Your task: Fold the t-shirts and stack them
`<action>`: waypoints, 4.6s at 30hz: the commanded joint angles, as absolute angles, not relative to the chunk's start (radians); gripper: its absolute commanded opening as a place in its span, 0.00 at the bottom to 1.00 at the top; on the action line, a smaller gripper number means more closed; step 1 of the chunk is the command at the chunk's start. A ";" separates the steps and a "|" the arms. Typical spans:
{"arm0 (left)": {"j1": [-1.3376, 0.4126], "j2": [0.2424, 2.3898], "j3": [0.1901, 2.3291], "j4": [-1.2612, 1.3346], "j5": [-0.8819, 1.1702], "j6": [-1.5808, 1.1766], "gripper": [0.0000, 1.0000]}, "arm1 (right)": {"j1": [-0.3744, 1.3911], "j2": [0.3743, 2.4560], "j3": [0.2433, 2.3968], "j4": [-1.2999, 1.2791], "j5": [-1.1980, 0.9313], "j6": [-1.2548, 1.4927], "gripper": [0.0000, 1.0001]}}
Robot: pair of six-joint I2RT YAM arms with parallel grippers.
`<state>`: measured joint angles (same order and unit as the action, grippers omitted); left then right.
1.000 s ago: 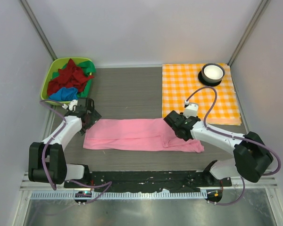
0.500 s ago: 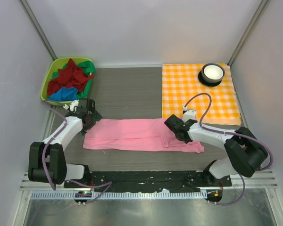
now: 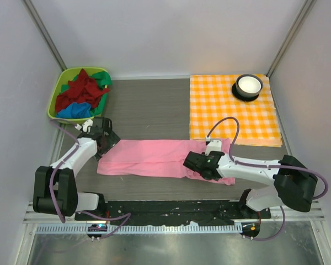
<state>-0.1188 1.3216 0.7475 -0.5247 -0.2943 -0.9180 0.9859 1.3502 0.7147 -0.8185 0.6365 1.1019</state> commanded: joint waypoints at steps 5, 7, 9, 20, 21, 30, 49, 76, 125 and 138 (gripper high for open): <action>-0.126 1.275 0.729 -0.494 -0.295 -0.933 1.00 | 1.095 1.305 0.701 -0.945 0.629 1.296 0.39; -0.126 1.270 0.727 -0.495 -0.295 -0.930 1.00 | 1.139 1.301 0.684 -0.956 0.612 1.336 0.39; -0.126 1.264 0.724 -0.495 -0.290 -0.927 1.00 | 1.173 1.295 0.680 -0.986 0.609 1.374 0.38; -0.140 1.215 0.759 -0.517 -0.265 -0.908 1.00 | 1.093 1.177 0.894 -1.077 0.913 1.364 0.44; -0.141 1.215 0.765 -0.520 -0.264 -0.907 1.00 | 1.056 1.164 0.894 -1.054 0.917 1.335 0.45; -0.158 1.233 0.792 -0.518 -0.253 -0.914 1.00 | 0.701 1.216 0.854 -0.770 0.858 1.116 0.77; -0.164 1.302 0.807 -0.492 -0.262 -0.899 1.00 | 0.474 1.514 0.910 -0.512 0.732 0.986 0.77; -0.166 1.289 0.808 -0.500 -0.276 -0.903 1.00 | 0.451 1.492 1.078 -0.641 0.807 0.882 0.01; -0.166 1.121 0.738 -0.522 -0.339 -0.942 1.00 | 0.551 2.599 2.571 -0.488 0.363 0.546 0.27; -0.283 1.131 0.655 -0.454 -0.150 -0.954 1.00 | 0.538 2.048 1.852 -0.347 0.650 0.454 0.99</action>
